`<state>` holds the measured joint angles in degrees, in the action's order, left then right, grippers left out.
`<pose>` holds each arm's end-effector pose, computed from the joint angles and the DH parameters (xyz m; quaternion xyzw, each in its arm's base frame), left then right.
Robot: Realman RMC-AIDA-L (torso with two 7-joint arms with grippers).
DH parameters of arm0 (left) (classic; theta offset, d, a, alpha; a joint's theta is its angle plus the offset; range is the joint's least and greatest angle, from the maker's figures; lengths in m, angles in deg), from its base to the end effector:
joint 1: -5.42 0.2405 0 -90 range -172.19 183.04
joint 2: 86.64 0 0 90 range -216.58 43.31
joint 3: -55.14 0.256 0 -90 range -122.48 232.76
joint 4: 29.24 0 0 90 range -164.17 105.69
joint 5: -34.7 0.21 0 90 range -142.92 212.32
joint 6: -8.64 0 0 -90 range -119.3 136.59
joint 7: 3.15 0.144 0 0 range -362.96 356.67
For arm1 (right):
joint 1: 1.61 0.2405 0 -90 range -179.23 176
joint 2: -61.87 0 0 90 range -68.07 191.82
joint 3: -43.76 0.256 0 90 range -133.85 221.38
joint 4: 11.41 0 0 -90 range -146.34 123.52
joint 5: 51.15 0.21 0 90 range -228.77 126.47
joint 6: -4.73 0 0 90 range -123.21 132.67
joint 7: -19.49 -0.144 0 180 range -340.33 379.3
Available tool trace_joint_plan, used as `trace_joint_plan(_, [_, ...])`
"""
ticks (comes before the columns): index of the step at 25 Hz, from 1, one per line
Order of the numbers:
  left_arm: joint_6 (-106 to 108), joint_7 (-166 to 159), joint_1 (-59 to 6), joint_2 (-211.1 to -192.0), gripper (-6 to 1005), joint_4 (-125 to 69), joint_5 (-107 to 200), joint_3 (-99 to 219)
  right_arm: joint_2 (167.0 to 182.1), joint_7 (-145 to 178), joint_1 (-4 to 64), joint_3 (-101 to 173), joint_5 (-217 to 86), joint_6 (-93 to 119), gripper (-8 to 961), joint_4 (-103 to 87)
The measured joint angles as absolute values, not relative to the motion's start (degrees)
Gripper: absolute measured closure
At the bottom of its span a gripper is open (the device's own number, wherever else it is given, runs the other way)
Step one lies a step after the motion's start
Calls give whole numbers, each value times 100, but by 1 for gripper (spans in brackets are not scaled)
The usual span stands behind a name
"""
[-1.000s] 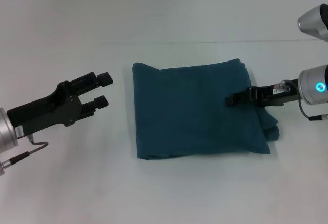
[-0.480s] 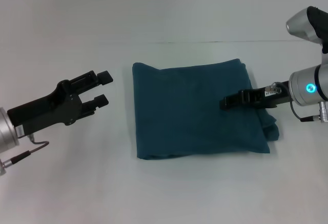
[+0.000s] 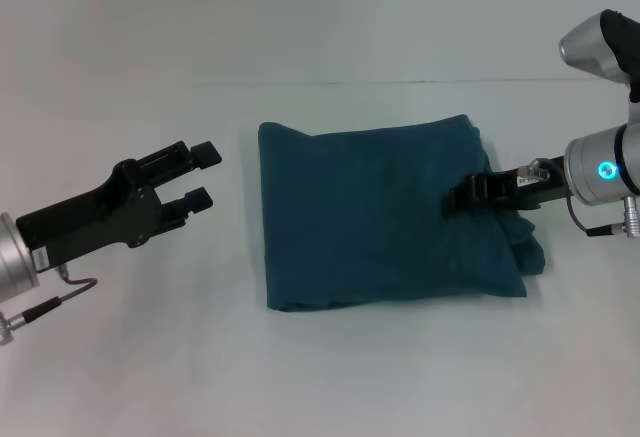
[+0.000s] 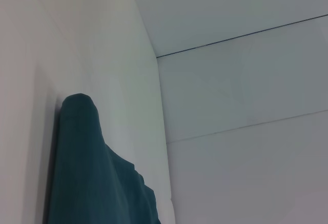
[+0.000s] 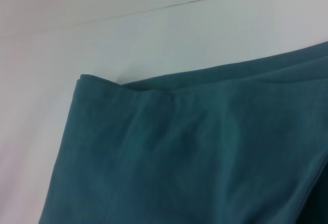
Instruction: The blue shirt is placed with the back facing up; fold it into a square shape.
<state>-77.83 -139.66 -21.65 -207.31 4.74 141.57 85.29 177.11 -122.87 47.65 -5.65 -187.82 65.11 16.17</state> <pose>-0.2818 0.3271 0.0113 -0.6189 -0.6739 -0.4028 0.0253 0.2431 0.4255 -0.0228 -0.7905 0.5773 0.0540 0.1970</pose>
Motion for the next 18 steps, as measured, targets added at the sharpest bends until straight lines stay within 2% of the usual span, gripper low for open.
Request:
trace_joint_plan(2, [-7783,-13965,-2164,-20731,186,473,14157,8529,17710,-12295,4765,-567,-18783,6510,464,1617])
trace_joint_plan(4, [-7783,-13964,-2164,-20731,186,473,14158,8529,17709,-12298,4765,-569,-18784,6516,695,1618])
trace_joint_plan(10, [-7784,-13964,-2162,-20731,185,474,14158,8529,17719,-12289,4736,-531,-18692,6570,887,1715])
trace_joint_plan(18, [-7787,-13964,-2158,-20731,185,478,14158,8529,17748,-12407,4642,-542,-18551,6951,881,2342])
